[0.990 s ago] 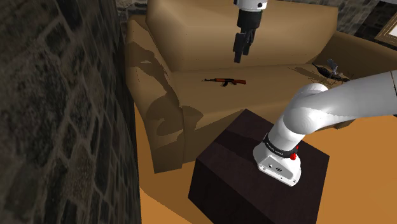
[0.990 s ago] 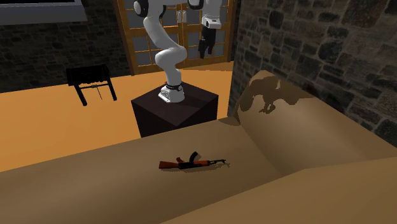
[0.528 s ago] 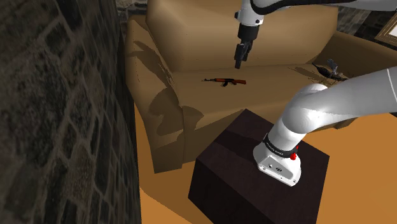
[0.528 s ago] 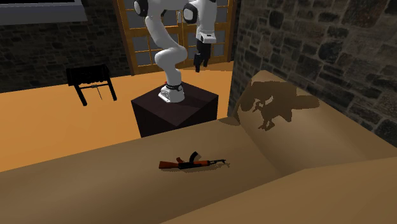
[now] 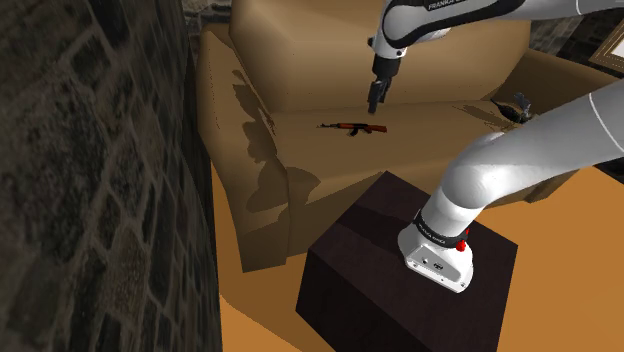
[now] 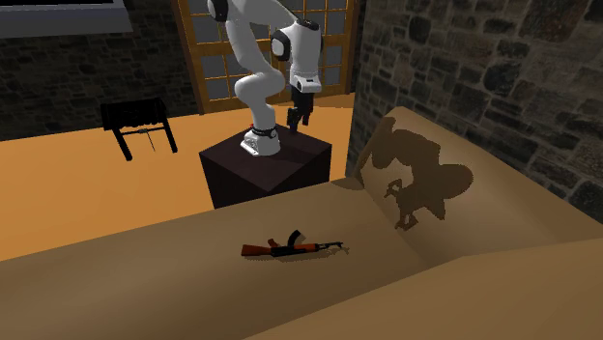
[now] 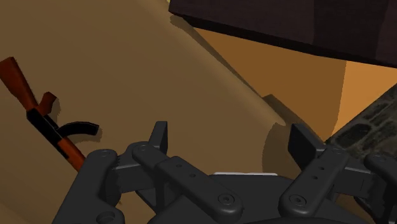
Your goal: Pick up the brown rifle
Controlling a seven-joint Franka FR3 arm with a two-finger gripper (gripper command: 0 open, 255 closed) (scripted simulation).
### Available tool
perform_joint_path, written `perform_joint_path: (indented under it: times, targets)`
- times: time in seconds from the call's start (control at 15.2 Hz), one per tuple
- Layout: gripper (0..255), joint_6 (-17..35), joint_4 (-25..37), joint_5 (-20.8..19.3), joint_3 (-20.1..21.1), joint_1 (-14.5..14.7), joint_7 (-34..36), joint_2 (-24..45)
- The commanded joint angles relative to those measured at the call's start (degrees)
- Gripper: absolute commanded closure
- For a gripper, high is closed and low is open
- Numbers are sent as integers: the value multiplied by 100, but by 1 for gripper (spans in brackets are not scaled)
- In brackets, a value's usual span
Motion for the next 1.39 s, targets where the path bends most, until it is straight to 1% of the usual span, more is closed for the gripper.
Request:
perform_joint_path:
  times: [0.0,0.33,0.59,0.79,0.99,1.12,1.32]
  targets:
    - [0,398,-5,-94,-210,-62,-230,316]
    - [0,1279,221,-126,-709,-136,-829,1266]
    - [0,1918,548,94,-1068,-151,-1409,2128]
    - [0,2329,877,440,-1277,-171,-1931,2820]
    - [0,2658,1277,927,-1378,-261,-2519,3537]
    - [0,2822,1585,1288,-1365,-386,-2919,4015]
    - [0,2987,2110,1799,-1246,-660,-3472,4714]
